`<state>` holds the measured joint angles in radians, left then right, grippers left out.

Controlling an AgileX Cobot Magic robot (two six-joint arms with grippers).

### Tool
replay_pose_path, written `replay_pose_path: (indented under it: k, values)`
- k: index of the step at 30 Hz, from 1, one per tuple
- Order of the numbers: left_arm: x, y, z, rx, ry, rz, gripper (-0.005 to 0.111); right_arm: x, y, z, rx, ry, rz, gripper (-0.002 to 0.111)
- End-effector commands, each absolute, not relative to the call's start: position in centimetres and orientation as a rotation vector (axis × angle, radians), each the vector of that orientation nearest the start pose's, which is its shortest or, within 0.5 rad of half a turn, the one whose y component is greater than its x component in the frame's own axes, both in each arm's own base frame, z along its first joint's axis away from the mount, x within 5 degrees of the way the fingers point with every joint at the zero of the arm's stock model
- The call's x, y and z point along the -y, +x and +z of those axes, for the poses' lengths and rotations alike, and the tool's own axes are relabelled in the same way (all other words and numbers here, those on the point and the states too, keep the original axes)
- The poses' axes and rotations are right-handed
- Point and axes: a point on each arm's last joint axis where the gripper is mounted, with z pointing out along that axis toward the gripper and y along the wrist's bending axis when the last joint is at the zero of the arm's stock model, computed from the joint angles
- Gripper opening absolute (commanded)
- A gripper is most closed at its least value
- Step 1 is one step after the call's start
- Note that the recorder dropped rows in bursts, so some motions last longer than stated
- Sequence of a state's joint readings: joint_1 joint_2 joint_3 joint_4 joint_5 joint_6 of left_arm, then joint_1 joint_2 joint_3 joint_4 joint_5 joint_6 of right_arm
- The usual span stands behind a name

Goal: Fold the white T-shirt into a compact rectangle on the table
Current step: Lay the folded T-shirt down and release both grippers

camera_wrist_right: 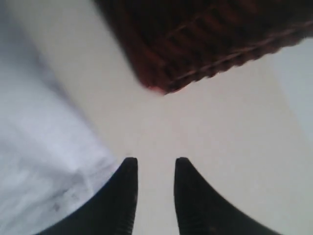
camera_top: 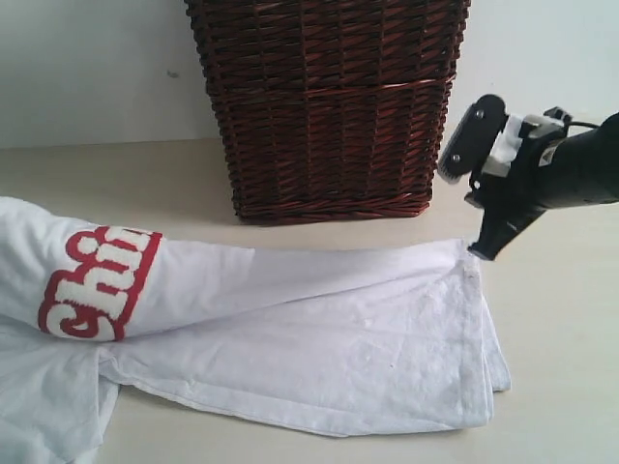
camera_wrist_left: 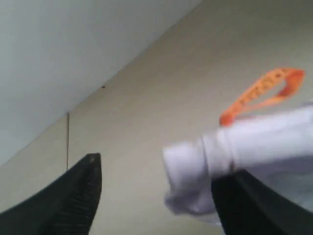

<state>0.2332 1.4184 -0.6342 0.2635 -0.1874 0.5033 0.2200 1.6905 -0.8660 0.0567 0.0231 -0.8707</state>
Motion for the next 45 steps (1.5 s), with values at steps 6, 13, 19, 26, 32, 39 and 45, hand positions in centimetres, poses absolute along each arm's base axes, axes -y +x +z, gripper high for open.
replay_pose_path:
  k: [6,13,19,26,32,39,45]
  values:
    - [-6.9,27.9,22.7,-1.952,0.379,0.529,0.062,-6.3,34.8,20.4,-2.165,-0.622,-0.103,0.034]
    - [-7.0,26.9,24.1,-1.963,0.133,0.424,0.06,-6.4,33.8,20.3,-2.408,-0.712,0.063,0.017]
    - [-4.5,26.3,23.2,-2.193,0.038,0.211,0.016,-6.9,32.2,19.3,-2.605,-0.76,0.221,0.0]
    - [-0.4,25.9,21.4,-2.566,0.342,0.114,0.0,-7.4,31.4,15.6,-2.846,-0.76,0.377,0.0]
    - [2.1,24.9,18.4,-2.763,0.706,-0.127,0.0,-7.7,31.9,13.2,-2.896,-0.685,0.42,0.0]
    - [5.3,24.2,15.6,-2.681,1.175,-0.561,0.002,-7.6,33.2,12.3,-2.918,-0.639,0.377,0.0]
    - [5.0,22.9,12.3,-2.802,1.434,-0.33,0.029,-7.1,33.5,12.3,-2.917,-0.635,0.283,0.0]
